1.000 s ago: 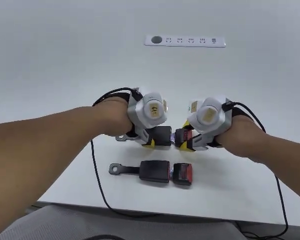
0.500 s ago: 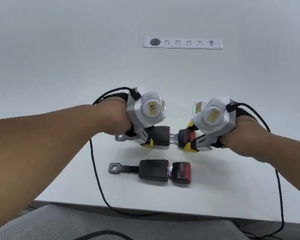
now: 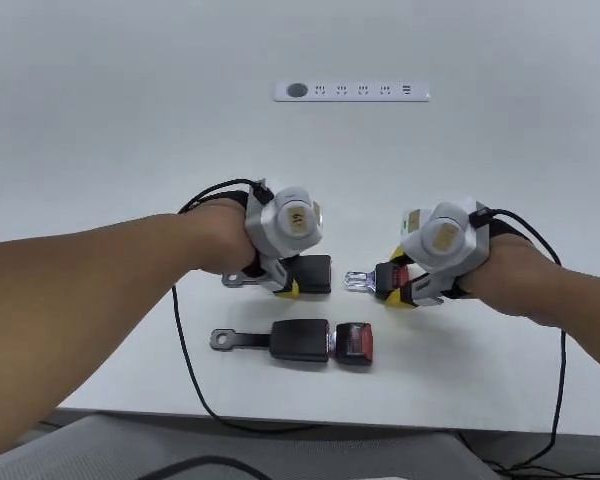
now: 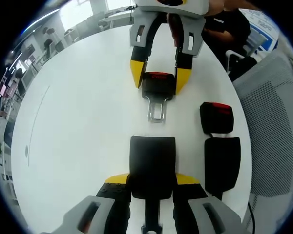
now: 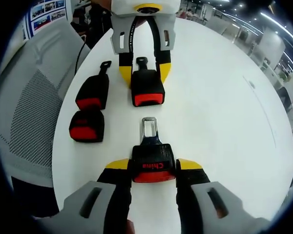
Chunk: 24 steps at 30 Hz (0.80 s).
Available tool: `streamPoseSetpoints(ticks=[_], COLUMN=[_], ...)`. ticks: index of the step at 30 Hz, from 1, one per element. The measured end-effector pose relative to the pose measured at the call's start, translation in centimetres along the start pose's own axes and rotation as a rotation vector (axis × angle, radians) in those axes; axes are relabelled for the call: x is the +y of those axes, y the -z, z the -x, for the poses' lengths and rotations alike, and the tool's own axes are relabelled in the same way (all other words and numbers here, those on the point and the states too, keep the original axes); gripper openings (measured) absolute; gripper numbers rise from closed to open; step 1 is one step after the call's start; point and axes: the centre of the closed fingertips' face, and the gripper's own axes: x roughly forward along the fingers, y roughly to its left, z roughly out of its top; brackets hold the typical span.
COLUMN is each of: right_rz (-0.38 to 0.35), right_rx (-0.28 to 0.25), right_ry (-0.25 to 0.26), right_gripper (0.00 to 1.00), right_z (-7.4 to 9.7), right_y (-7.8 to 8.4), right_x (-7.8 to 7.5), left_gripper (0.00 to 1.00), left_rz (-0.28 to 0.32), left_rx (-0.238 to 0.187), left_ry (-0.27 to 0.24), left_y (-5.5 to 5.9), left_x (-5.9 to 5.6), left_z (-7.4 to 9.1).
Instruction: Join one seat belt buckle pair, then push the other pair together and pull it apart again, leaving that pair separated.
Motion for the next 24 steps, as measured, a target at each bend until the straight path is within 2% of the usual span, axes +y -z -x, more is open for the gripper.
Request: streamPoseSetpoints(ticks=[7, 9, 15, 19, 24], right_rz=[-0.010, -0.019, -0.027, -0.026, -0.019], right_rx=[0.016, 0.019, 0.029, 0.033, 0.032], right_ry=[0.014, 0.016, 0.018, 0.021, 0.028], right_gripper=[0.35, 0.35, 0.35, 0.35, 0.35], right_z=[1.5, 1.8, 2.5, 2.8, 2.7], right_y=[2.2, 3.0, 4.5, 5.1, 5.0], right_x=[-0.1, -0.6, -0.3, -0.4, -0.4], left_gripper=[0.33, 0.33, 0.33, 0.33, 0.34], left_rz=[0.016, 0.016, 0.017, 0.027, 0.033], left_rx=[-0.007, -0.010, -0.016, -0.021, -0.012], left_ry=[-0.014, -0.017, -0.030, -0.032, -0.041], left_y=[0.1, 0.2, 0.3, 0.2, 0.3], left_x=[0.1, 0.3, 0.3, 0.3, 0.3], left_z=[0.0, -0.1, 0.0, 0.0, 0.0])
